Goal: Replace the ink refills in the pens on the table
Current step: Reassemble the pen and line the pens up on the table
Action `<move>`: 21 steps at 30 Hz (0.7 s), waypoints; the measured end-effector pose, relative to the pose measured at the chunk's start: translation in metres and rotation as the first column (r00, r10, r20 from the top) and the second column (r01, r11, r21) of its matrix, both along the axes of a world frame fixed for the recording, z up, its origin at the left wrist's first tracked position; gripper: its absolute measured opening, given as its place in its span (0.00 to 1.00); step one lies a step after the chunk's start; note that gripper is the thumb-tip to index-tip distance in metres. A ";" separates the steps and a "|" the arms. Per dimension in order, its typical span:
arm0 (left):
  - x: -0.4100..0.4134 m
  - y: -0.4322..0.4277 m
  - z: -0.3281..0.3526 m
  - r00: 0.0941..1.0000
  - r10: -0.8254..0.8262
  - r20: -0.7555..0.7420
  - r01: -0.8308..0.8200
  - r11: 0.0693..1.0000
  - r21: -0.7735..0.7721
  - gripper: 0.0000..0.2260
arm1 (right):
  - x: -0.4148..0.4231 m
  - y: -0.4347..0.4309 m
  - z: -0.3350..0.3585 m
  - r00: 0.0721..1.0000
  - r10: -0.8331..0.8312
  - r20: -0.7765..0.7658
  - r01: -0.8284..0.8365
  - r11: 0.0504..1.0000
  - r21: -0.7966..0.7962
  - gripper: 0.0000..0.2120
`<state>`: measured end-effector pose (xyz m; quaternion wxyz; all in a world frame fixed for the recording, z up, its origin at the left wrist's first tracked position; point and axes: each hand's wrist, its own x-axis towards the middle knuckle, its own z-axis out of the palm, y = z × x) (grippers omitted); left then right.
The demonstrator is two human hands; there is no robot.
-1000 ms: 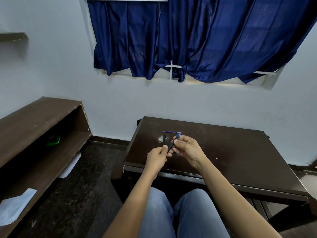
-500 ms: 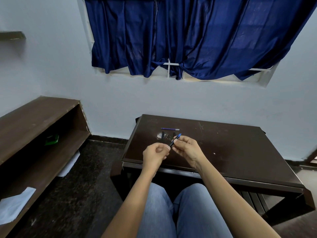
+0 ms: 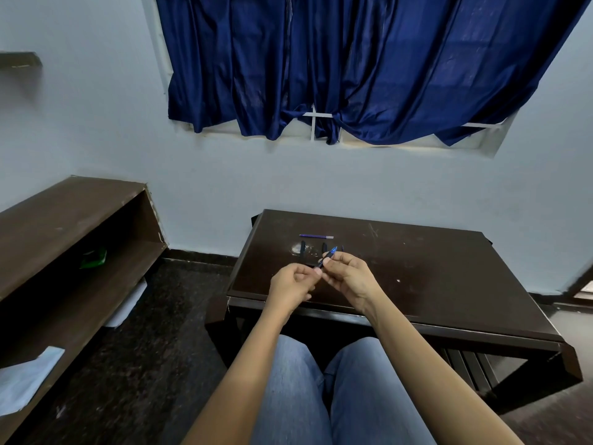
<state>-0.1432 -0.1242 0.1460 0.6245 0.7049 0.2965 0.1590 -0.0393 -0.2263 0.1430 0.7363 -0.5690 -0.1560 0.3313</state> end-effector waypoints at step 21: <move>-0.002 -0.006 -0.009 0.997 -0.059 -0.057 0.060 0.998 0.006 0.07 | 0.000 -0.008 -0.010 1.000 0.027 0.002 -0.027 0.999 -0.039 0.07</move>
